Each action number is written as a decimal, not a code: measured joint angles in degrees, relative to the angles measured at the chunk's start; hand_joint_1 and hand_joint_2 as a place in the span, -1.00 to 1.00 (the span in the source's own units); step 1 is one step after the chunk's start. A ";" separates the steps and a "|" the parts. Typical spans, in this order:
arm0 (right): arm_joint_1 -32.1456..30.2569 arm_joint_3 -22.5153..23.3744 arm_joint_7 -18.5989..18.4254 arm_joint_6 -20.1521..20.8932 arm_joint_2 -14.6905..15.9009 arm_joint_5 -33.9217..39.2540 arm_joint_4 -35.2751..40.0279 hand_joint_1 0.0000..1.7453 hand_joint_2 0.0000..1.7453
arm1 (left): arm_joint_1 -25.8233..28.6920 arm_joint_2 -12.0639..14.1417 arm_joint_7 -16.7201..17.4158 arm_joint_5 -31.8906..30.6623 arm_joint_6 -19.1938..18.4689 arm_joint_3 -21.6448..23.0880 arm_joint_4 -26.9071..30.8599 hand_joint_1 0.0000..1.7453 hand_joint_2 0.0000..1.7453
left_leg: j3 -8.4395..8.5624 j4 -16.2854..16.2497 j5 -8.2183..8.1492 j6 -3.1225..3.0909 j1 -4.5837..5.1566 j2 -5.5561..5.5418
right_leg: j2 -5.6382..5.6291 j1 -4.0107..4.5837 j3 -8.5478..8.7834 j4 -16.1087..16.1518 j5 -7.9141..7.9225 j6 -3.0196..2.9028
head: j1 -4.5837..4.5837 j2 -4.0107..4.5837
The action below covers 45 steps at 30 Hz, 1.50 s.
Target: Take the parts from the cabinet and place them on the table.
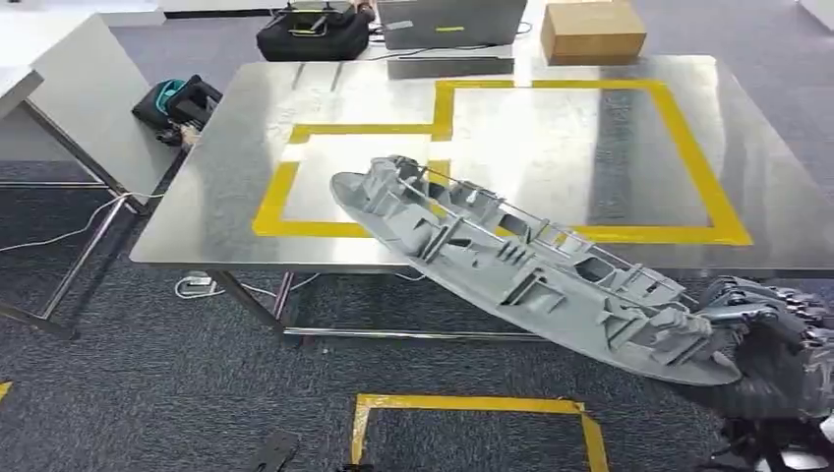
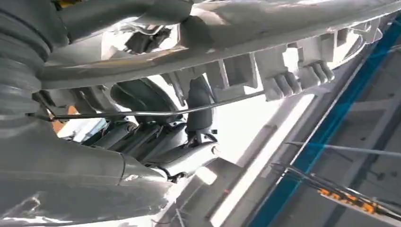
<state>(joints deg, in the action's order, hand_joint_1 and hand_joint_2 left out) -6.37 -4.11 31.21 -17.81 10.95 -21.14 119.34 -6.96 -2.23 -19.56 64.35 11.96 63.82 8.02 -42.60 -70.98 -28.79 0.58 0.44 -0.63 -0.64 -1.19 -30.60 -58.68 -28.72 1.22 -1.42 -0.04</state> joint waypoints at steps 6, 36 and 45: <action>-1.13 1.44 0.00 -0.13 0.98 -0.33 -0.57 1.00 1.00 | 0.53 -0.02 1.25 -0.31 0.63 -0.20 0.00 -1.00 1.00 | 4.88 14.03 5.74 -1.78 0.90 -0.46 | -0.26 0.43 3.18 0.15 -1.85 1.54 | 0.24 0.00; -7.35 16.26 -4.59 -1.27 1.97 -6.64 -8.96 1.00 1.00 | 1.12 1.09 1.75 -0.35 0.46 -0.26 -0.02 -1.00 1.00 | 5.04 13.92 6.03 -1.35 0.83 -0.04 | -0.12 0.27 2.06 0.73 -1.87 1.35 | 0.34 0.00; -7.82 18.01 -6.91 -1.29 2.49 -11.15 -11.28 1.00 1.00 | 1.22 1.05 1.77 -0.11 0.28 -0.26 -0.02 -1.00 1.00 | 9.75 14.29 3.46 -2.57 0.40 -0.17 | 0.27 0.27 -8.79 -14.69 -8.41 3.08 | -0.04 0.00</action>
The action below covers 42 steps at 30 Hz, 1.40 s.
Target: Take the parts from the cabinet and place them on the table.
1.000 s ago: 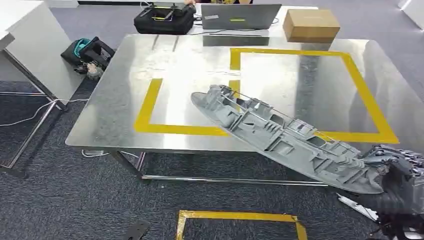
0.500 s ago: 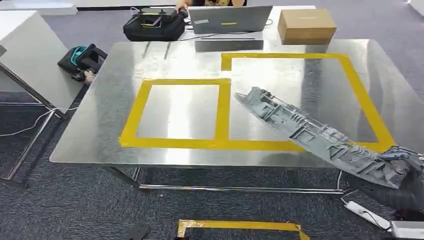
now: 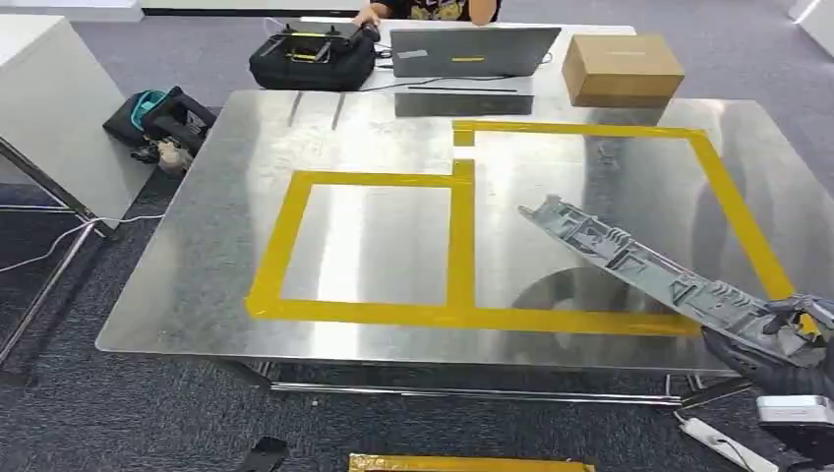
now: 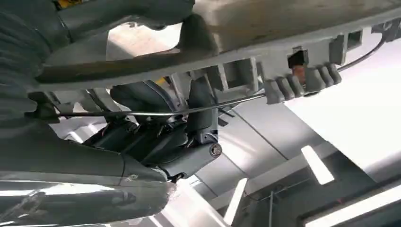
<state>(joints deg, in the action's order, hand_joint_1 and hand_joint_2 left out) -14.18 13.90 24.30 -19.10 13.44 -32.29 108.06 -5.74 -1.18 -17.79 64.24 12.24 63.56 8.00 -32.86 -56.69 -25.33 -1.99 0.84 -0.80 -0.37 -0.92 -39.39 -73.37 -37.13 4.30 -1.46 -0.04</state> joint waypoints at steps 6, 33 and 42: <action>-0.05 2.47 -2.98 -0.02 0.89 -6.68 -3.08 1.00 1.00 | -0.14 0.11 0.28 0.55 -0.15 0.00 -0.02 -1.00 1.00 | 3.18 -0.42 -2.87 1.48 0.20 -0.34 | 0.26 -0.25 3.57 13.47 12.48 -1.57 | 0.02 0.00; 2.28 6.79 -13.00 12.44 12.39 -17.13 -12.31 1.00 1.00 | 0.08 0.31 0.96 1.38 -0.52 0.83 -0.02 -1.00 1.00 | 3.56 1.29 -2.45 1.96 0.37 -0.29 | -0.22 -0.35 3.91 14.67 12.95 -1.71 | 0.02 0.00; 12.96 -7.33 -11.36 8.42 14.49 -23.57 -19.60 1.00 1.00 | -1.61 0.35 2.82 -0.70 -1.44 3.80 -0.02 -1.00 1.00 | 3.55 1.28 -2.34 1.81 0.41 -0.25 | -0.25 -0.40 3.94 14.78 13.16 -1.57 | 0.04 0.00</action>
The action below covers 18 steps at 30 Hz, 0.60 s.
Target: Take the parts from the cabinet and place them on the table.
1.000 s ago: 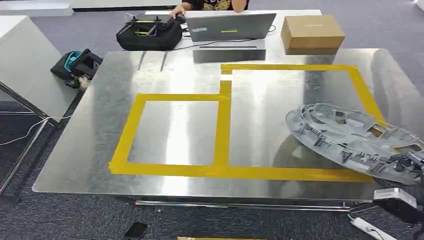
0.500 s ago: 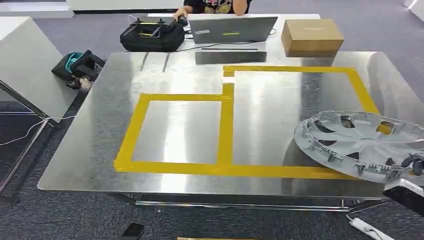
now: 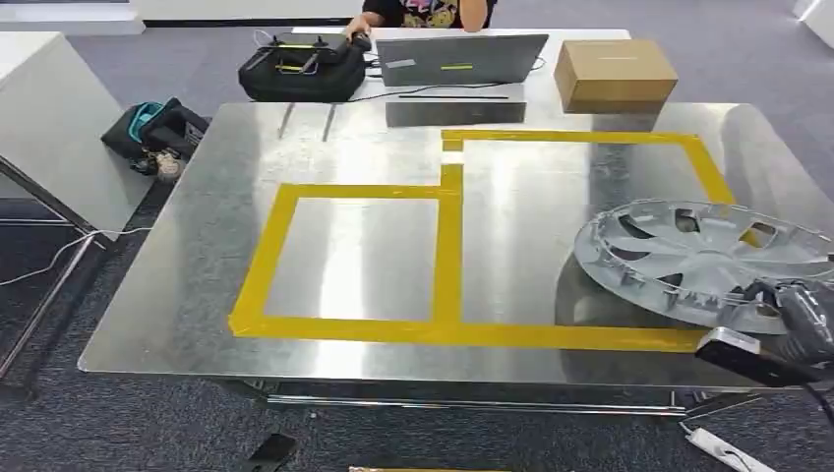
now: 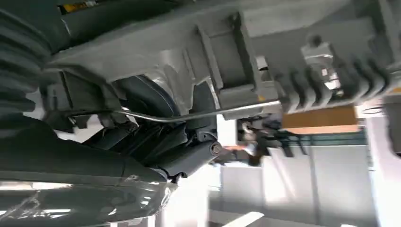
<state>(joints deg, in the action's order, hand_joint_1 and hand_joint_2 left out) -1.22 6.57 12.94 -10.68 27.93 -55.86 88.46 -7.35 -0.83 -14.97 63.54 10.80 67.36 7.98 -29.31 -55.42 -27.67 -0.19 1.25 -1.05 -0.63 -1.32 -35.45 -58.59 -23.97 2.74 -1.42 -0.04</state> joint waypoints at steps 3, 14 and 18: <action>4.40 -6.18 -0.58 -1.46 -0.06 -2.60 -3.18 1.00 1.00 | -0.68 -0.02 0.52 -0.53 -0.11 1.01 0.00 -1.00 1.00 | 0.04 0.00 0.04 -0.03 0.00 0.05 | -0.03 0.01 0.00 0.00 0.04 -0.03 | -0.02 0.00; 11.64 -20.60 -2.14 -3.66 -2.56 -5.93 -10.72 1.00 1.00 | -1.60 0.00 1.20 -1.03 -0.24 3.06 0.00 -1.00 1.00 | 0.08 0.00 0.13 -0.03 -0.01 -0.04 | 0.08 0.02 0.00 -0.01 0.06 -0.03 | 0.00 0.00; 12.62 -22.76 -2.32 -4.25 -3.06 -5.93 -12.07 1.00 1.00 | -1.59 0.00 1.25 -1.03 -0.24 3.33 0.00 -1.00 1.00 | 0.05 0.00 0.13 -0.03 -0.01 -0.05 | 0.10 0.02 0.02 0.00 0.06 -0.03 | 0.00 0.00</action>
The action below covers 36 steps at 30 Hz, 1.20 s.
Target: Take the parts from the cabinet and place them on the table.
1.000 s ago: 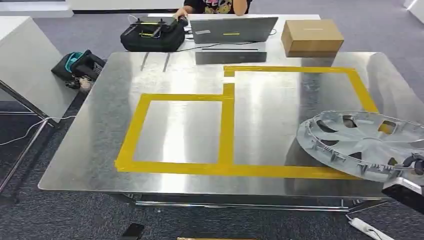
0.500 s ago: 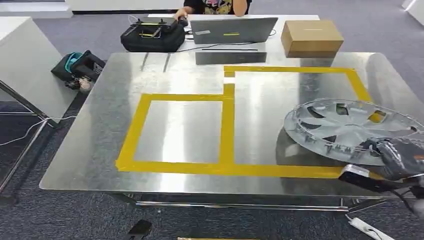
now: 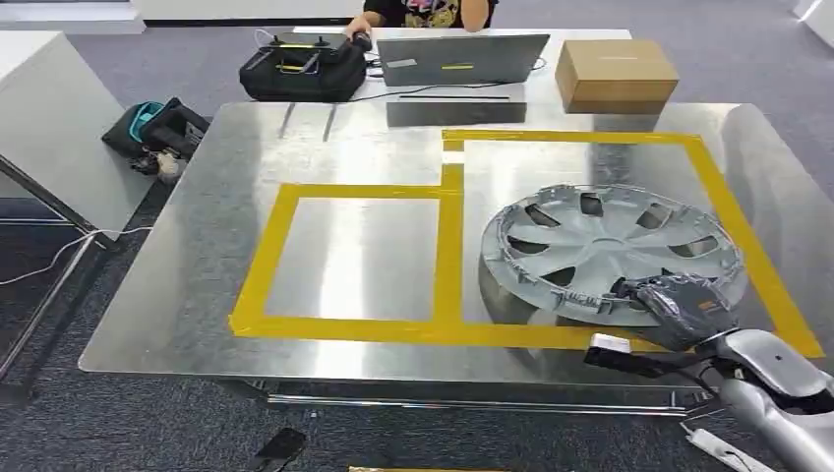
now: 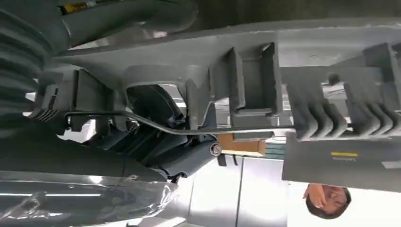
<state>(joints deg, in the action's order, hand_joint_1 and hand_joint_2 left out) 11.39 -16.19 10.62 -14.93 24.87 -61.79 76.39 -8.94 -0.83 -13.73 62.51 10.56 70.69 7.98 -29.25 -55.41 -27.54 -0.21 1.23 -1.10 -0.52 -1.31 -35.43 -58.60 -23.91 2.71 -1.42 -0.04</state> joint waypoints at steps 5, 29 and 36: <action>2.71 -4.03 -0.94 1.77 -1.64 -2.39 -3.18 1.00 1.00 | -0.17 0.02 0.59 -0.20 -0.18 0.41 0.00 -1.00 1.00 | -0.06 0.00 -0.01 0.00 0.01 0.05 | -0.10 0.00 0.00 0.03 0.00 0.00 | -0.02 0.00; 18.47 -8.83 4.52 -14.32 -3.89 -4.87 -36.57 1.00 1.00 | -1.59 0.44 1.55 -0.33 0.57 3.04 0.00 -1.00 1.00 | 0.41 0.00 0.12 -0.19 0.02 0.03 | -0.07 0.01 0.65 0.46 0.27 0.22 | 0.00 0.00; 17.90 -9.07 5.57 -11.78 -5.11 -5.77 -34.93 1.00 1.00 | -2.40 0.35 -0.46 -3.82 2.45 5.74 0.02 -1.00 1.00 | 0.43 0.00 0.12 -0.19 0.01 0.04 | -0.09 0.02 0.64 0.46 0.27 0.22 | 0.00 0.00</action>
<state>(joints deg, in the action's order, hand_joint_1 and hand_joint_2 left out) 29.29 -25.27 16.20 -26.71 19.76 -67.56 41.46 -11.35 -0.48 -14.18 58.69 13.00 76.43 8.00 -28.82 -55.41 -27.42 -0.41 1.25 -1.07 -0.61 -1.28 -34.79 -58.13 -23.64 2.93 -1.42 -0.04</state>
